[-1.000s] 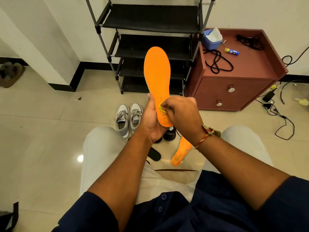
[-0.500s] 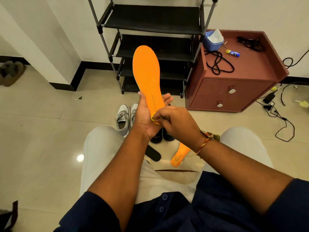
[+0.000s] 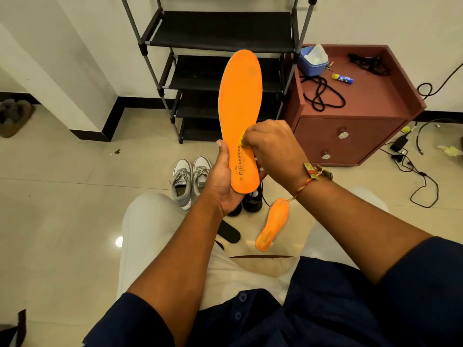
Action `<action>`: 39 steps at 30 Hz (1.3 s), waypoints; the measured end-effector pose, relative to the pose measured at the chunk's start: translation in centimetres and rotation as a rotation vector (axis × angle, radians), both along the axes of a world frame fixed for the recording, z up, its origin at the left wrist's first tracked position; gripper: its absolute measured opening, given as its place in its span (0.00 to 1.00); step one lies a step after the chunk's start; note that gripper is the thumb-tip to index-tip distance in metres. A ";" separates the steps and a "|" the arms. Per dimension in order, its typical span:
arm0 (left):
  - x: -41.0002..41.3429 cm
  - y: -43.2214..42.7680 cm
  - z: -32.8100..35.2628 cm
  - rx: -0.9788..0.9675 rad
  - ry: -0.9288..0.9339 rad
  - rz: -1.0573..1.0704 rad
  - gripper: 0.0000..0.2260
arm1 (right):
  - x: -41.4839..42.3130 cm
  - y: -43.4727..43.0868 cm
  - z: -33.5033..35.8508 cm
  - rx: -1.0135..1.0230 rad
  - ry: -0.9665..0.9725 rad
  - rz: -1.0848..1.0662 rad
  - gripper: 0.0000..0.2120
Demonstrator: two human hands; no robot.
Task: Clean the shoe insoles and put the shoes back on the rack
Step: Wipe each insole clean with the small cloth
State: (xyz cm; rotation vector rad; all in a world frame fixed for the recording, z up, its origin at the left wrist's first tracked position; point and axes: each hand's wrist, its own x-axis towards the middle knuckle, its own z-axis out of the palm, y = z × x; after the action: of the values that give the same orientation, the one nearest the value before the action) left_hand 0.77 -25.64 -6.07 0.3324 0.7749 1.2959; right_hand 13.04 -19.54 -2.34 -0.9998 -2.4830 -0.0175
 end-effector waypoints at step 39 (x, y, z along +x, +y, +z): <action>0.1 -0.3 -0.2 -0.055 0.171 -0.177 0.30 | 0.7 1.1 1.3 -0.176 0.358 -0.125 0.05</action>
State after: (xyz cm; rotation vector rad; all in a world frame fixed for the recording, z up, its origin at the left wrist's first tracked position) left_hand 0.91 -25.96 -6.25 0.4614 0.9027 1.0882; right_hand 13.70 -18.46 -1.02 -1.1196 -2.1204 0.3183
